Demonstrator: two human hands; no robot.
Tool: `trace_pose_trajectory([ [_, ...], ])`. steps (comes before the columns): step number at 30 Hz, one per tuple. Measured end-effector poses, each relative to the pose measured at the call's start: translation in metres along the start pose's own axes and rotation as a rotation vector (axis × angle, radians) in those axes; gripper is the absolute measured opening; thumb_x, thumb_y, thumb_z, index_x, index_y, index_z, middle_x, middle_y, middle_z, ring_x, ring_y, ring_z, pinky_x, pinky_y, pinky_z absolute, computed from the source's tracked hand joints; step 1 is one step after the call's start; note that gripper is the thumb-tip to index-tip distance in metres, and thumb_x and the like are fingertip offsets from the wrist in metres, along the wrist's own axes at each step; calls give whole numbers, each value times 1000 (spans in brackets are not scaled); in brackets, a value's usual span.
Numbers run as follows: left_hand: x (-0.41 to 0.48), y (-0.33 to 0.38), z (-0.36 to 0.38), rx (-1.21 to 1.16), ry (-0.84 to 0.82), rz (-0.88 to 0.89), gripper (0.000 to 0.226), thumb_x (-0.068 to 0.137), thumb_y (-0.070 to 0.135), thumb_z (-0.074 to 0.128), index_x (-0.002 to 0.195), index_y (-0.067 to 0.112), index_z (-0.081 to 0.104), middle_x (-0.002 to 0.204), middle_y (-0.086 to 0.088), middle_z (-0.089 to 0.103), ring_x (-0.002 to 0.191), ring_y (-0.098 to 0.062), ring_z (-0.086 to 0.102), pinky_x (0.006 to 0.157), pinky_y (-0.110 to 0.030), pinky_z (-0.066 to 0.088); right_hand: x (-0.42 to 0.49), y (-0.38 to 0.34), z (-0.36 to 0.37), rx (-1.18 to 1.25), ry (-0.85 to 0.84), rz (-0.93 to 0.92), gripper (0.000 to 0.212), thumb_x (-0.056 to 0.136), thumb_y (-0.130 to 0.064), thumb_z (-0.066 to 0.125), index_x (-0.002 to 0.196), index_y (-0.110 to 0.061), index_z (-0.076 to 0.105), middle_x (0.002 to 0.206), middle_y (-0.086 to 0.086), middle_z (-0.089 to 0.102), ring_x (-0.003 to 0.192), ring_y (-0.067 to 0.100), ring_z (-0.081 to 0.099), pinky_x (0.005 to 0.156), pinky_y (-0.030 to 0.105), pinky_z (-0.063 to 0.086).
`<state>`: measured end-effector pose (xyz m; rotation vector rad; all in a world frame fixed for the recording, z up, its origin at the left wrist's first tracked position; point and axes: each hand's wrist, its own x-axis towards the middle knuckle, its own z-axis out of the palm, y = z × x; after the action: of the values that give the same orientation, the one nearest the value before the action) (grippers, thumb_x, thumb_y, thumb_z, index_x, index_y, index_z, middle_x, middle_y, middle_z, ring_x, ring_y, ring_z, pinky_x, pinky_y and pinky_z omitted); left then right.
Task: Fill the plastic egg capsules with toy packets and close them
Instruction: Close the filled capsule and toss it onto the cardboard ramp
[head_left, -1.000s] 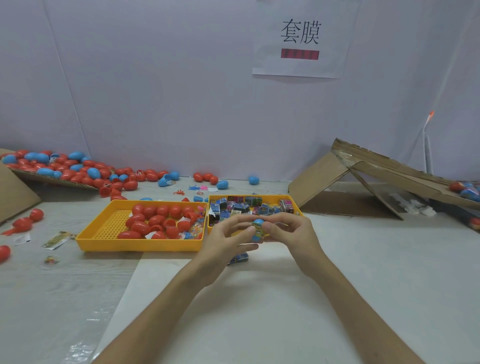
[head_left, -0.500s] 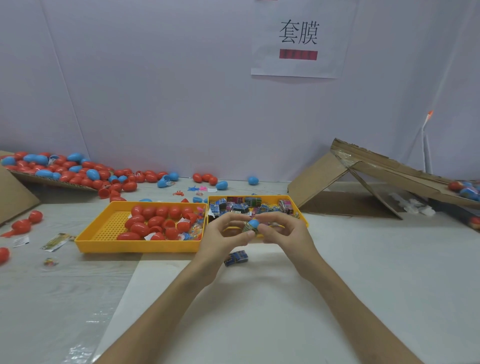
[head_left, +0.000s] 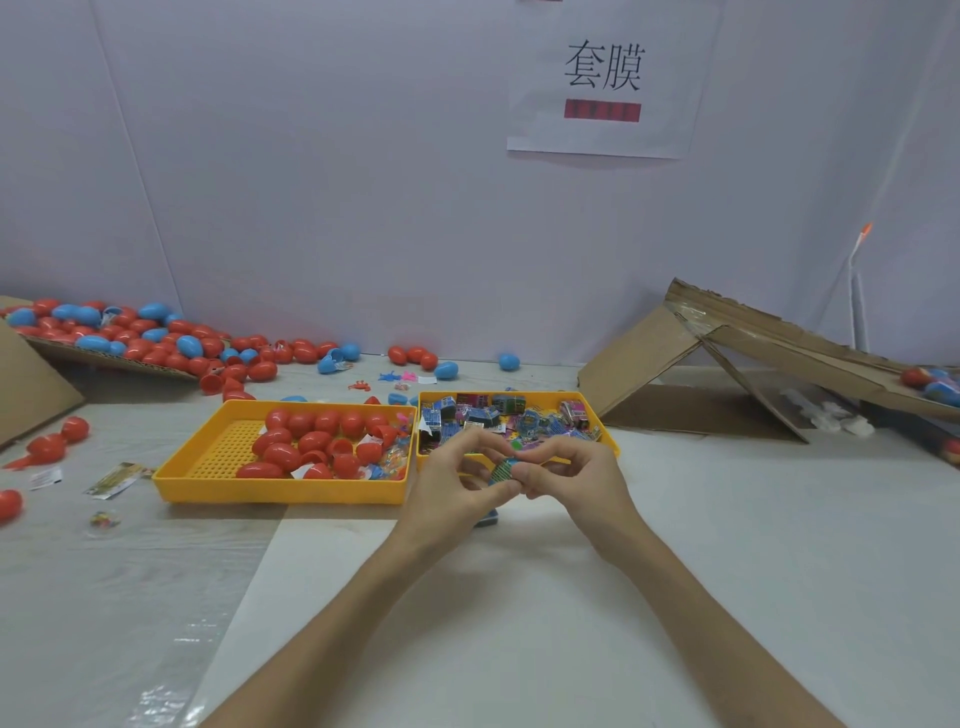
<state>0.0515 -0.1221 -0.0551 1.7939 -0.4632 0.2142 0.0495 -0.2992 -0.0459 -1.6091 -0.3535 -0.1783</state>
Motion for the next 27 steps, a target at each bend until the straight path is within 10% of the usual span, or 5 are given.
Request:
trace_pose_trajectory([
  [12, 3, 1, -5, -345, 17, -185, 17, 98, 12, 65, 112, 21, 70, 105, 4, 75, 87, -20, 75, 76, -31, 62, 3, 1, -5, 146, 45, 21, 21, 87, -2, 74, 98, -20, 76, 102, 3, 76, 94, 23, 73, 75, 31, 60],
  [21, 4, 1, -5, -320, 32, -169, 18, 89, 6, 75, 103, 17, 74, 100, 5, 77, 87, -16, 74, 75, -25, 59, 5, 3, -3, 204, 61, 78, 29, 73, -31, 83, 91, -11, 72, 99, 15, 75, 96, 33, 73, 78, 36, 61],
  [27, 3, 2, -3, -295, -34, -194, 23, 87, 14, 80, 107, 23, 74, 100, 4, 76, 92, -17, 74, 77, -27, 60, 4, 1, -2, 211, 53, 69, 28, 79, -18, 77, 96, 3, 68, 97, 20, 76, 91, 36, 74, 75, 35, 62],
])
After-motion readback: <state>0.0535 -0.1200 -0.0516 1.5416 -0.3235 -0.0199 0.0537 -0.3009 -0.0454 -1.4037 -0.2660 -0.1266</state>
